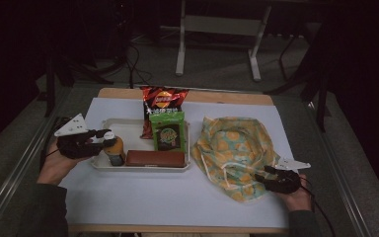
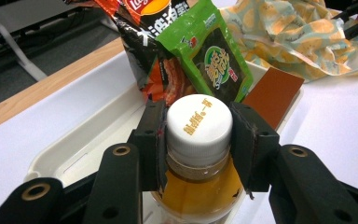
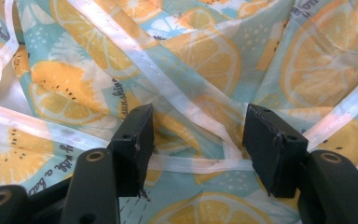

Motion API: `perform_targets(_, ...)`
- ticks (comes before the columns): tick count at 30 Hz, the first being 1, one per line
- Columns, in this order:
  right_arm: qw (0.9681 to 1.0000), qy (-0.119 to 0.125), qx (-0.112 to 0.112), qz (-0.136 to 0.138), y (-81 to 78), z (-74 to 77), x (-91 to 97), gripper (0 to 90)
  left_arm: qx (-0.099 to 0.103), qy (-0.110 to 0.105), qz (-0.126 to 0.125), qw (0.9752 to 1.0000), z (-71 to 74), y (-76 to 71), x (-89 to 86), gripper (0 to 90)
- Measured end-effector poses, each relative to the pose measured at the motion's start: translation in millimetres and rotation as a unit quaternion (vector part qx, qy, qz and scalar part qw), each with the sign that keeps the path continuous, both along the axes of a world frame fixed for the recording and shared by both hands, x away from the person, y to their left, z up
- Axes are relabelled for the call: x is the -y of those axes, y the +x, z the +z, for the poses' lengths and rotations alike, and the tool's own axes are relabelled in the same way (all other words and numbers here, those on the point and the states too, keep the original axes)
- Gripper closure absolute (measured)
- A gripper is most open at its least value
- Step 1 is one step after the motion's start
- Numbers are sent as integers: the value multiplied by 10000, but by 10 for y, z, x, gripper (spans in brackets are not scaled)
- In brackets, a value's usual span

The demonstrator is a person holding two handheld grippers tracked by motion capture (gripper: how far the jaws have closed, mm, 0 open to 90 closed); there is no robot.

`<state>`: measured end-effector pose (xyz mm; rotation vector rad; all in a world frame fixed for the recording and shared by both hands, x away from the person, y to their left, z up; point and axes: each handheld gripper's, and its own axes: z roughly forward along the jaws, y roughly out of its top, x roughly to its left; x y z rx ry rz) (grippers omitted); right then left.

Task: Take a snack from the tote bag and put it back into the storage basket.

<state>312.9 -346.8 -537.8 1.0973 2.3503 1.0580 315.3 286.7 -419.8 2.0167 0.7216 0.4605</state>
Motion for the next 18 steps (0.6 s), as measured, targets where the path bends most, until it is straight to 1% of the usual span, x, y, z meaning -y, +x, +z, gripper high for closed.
perform_targets(4,10000,0,0,-1,0,0,-1,431,-60,-177,12,9998,-26,10,-14,571)
perform_targets(6,10000,-1,1,0,0,0,0,431,-90,-233,-5,9997,-29,12,-20,532)
perform_targets(9,10000,0,0,-1,0,0,0,431,-131,-200,12,9997,-32,15,-14,484)
perform_targets(12,10000,-3,2,1,0,0,0,431,-143,-284,57,9995,-26,21,-21,449)
perform_targets(14,10000,-5,3,1,0,0,0,431,-125,-345,95,9993,-16,21,-27,437)
perform_targets(16,10000,0,2,0,0,0,0,431,-115,-355,114,9992,-10,19,-29,421)
perform_targets(18,10000,-1,2,0,0,0,0,431,-28,-426,176,9989,24,10,-36,415)
